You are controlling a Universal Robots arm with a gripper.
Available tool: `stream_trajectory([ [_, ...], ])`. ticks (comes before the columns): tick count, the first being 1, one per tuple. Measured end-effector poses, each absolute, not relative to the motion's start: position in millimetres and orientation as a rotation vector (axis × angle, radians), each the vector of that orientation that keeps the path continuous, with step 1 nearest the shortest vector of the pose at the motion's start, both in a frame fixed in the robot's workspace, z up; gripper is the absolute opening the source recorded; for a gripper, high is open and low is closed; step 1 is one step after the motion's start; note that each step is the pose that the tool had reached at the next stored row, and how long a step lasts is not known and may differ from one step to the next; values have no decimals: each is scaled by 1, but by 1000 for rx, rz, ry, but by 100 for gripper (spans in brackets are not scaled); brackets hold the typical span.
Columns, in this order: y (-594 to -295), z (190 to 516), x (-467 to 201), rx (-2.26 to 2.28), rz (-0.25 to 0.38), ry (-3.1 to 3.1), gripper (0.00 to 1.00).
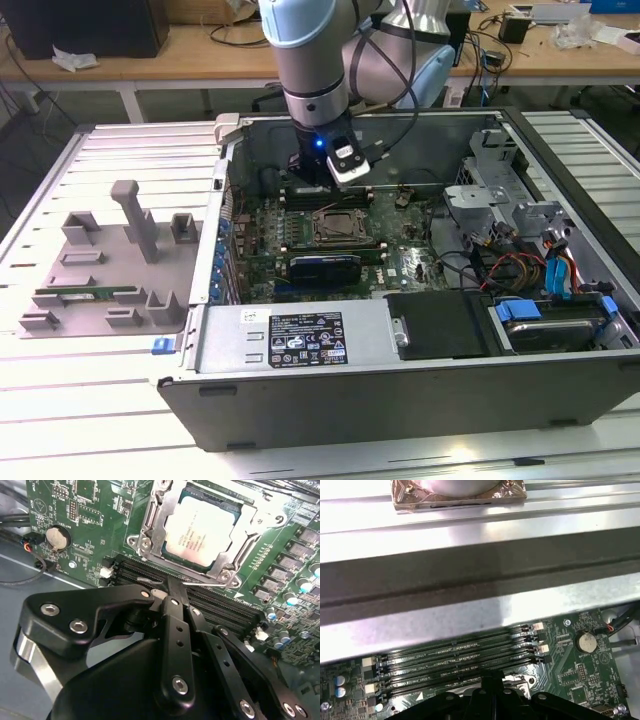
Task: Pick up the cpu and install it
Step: 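Install the first cpu locking lever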
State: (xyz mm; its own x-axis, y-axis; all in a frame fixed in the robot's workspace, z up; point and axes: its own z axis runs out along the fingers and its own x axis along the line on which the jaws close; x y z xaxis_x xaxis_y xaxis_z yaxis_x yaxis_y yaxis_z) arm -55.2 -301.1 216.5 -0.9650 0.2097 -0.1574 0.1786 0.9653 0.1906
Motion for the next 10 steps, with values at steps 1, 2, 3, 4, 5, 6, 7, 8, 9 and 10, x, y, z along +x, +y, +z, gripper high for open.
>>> stream_trajectory([
  [1, -301, 216, -55, 296, 261, 2931, 11],
  [2, -301, 215, -56, 299, 261, 2923, 11],
  [3, -301, 215, -56, 301, 262, 2916, 11],
  [4, -301, 215, -56, 302, 262, 2911, 11],
  [5, -301, 214, -57, 305, 262, 2904, 11],
  [6, -301, 213, -58, 305, 262, 2900, 11],
  [7, -301, 213, -61, 306, 262, 2897, 11],
  [8, -301, 212, -62, 306, 262, 2895, 11],
  [9, -301, 212, -63, 307, 262, 2894, 11],
  [10, -300, 211, -64, 311, 262, 2892, 11],
])
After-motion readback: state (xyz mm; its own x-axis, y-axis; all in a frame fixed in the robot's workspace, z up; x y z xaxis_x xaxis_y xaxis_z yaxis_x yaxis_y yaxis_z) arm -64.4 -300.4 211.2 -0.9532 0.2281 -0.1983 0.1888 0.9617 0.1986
